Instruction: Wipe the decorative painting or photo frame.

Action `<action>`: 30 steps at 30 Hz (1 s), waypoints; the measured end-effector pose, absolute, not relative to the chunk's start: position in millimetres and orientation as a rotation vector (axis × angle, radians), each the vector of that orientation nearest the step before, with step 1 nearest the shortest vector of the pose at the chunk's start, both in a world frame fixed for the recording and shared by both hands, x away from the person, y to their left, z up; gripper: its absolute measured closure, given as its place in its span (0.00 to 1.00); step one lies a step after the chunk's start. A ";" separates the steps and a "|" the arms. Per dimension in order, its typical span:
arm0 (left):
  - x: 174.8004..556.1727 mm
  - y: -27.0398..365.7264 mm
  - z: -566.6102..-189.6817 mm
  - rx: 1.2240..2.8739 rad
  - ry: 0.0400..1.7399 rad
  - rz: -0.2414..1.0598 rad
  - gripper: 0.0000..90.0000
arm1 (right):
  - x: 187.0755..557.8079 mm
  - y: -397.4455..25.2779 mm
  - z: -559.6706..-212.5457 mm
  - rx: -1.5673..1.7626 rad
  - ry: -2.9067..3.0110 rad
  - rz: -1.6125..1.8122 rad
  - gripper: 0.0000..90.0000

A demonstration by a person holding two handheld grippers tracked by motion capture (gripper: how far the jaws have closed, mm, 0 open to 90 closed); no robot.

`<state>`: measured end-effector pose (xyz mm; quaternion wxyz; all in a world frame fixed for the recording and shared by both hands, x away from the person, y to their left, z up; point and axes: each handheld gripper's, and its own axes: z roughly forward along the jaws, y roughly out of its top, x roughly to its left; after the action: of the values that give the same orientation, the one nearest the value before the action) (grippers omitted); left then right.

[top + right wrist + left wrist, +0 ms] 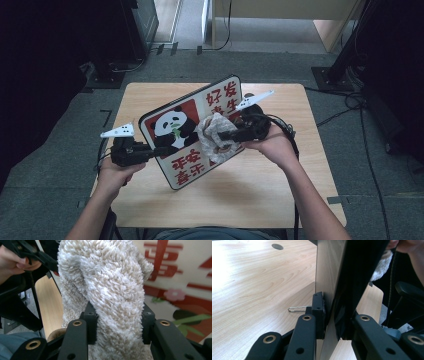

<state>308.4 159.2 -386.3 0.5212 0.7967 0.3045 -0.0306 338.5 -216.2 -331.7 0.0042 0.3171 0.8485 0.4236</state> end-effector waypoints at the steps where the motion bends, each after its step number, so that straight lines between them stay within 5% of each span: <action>1: 308.4 159.2 -386.3 1.909 0.730 -0.074 0.88 | 338.8 -215.5 -329.1 0.989 2.658 1.326 0.69; 21: 308.7 159.4 -386.8 1.901 0.733 -0.081 0.88 | 349.9 -188.7 -258.3 0.847 2.570 1.405 0.69; 30: 308.9 160.2 -386.9 1.904 0.731 -0.077 0.88 | 356.6 -173.4 -263.2 0.829 2.587 1.386 0.69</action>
<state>308.9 160.2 -386.9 0.5232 0.7951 0.3052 -0.0323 356.6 -173.4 -263.2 0.0462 0.2717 0.8474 0.4539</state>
